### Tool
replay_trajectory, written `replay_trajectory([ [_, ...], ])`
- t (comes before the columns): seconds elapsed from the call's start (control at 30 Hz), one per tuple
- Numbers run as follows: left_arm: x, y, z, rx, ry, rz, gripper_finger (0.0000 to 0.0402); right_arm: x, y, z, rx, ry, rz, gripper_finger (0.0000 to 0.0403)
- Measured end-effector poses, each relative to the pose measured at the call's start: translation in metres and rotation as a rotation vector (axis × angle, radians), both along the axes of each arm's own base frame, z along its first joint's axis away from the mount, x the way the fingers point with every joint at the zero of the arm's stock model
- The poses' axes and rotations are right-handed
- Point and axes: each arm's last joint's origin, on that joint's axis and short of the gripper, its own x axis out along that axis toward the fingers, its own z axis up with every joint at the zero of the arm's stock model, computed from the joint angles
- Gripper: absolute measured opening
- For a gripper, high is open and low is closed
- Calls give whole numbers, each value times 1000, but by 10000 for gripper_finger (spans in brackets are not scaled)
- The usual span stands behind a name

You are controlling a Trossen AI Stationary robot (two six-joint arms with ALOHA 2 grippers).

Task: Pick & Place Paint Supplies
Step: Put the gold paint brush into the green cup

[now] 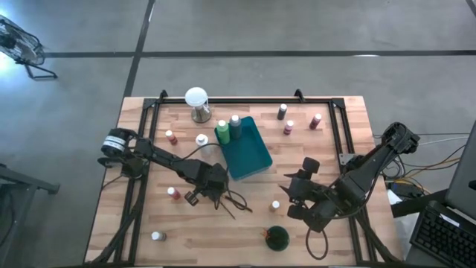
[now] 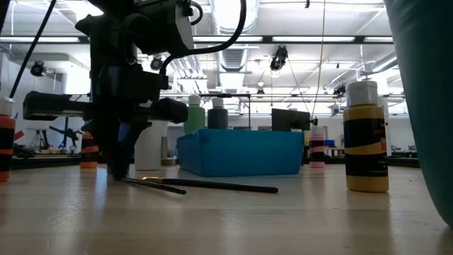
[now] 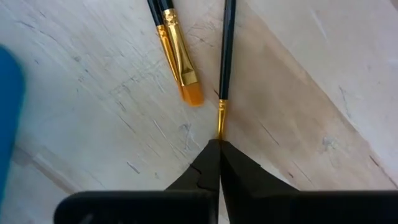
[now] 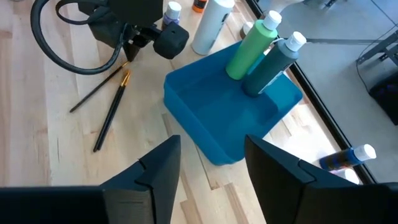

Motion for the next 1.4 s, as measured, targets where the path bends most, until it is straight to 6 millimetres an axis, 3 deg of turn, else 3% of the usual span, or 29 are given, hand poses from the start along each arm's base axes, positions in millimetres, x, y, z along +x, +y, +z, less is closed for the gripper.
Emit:
replay_trajectory([
  [0.37,1,-8,10,112,-6,-47,2,0,0,0,-9,5,11,143],
  [0.53,0,-20,23,277,-11,-72,2,0,0,0,28,-15,-18,135],
  [0.73,0,-37,35,346,-54,-87,1,0,0,1,44,-26,-31,144],
  [1.0,-13,-76,58,568,-239,-95,1,-3,-3,5,72,-63,-57,169],
  [1.2,-39,-113,92,814,-563,-80,0,-1,-9,20,170,-176,-80,180],
  [1.33,-54,-140,105,1056,-715,-177,0,11,-10,35,303,-239,28,183],
  [1.4,-58,-149,109,1198,-701,-272,0,19,-10,43,359,-278,110,182],
])
